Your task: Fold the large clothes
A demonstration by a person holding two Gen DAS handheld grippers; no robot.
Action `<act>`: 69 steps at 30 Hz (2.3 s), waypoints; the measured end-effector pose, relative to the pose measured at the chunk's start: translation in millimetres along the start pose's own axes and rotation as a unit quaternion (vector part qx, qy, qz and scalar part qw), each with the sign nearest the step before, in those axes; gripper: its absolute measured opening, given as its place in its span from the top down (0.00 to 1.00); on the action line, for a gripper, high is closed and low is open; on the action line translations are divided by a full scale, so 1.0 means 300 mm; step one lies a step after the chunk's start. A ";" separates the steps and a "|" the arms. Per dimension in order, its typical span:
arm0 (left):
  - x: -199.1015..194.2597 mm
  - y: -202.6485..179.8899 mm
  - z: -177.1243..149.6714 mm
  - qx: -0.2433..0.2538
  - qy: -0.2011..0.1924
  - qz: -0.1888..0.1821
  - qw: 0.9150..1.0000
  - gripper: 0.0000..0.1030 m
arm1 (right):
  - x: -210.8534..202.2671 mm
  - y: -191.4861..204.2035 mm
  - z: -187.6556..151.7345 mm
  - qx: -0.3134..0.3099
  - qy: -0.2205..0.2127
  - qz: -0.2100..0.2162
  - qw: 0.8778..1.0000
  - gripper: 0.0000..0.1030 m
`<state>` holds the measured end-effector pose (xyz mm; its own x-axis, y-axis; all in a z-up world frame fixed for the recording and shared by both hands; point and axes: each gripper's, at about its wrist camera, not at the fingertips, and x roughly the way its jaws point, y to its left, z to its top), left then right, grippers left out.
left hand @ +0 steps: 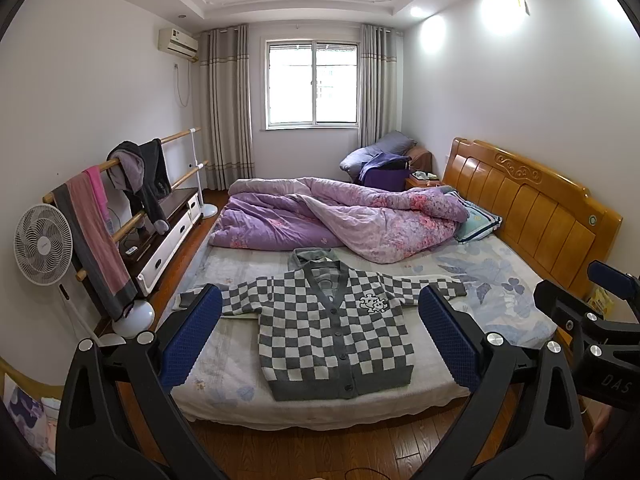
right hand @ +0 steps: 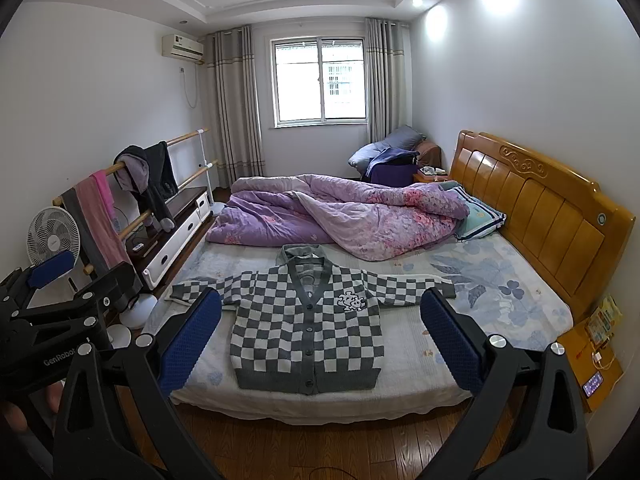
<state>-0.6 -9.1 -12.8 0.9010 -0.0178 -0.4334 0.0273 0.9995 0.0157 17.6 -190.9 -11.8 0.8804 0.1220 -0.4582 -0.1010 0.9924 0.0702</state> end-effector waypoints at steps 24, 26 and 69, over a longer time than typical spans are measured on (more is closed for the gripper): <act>0.011 0.047 0.003 -0.004 0.007 0.000 1.000 0.05 | 0.002 -0.003 -0.007 -0.002 0.002 -0.002 1.000 0.07; 0.012 0.047 0.001 -0.004 0.007 0.000 1.000 0.05 | 0.002 -0.007 -0.008 -0.002 0.002 0.000 1.000 0.07; 0.188 0.261 -0.076 0.023 0.038 0.011 0.999 0.05 | 0.167 0.162 -0.085 0.004 0.035 -0.020 0.999 0.07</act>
<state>42.6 68.8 -56.5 0.8659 0.0079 -0.5002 0.0294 0.9973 0.0668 45.1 -136.2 -54.1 0.8496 0.0831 -0.5209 -0.0619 0.9964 0.0579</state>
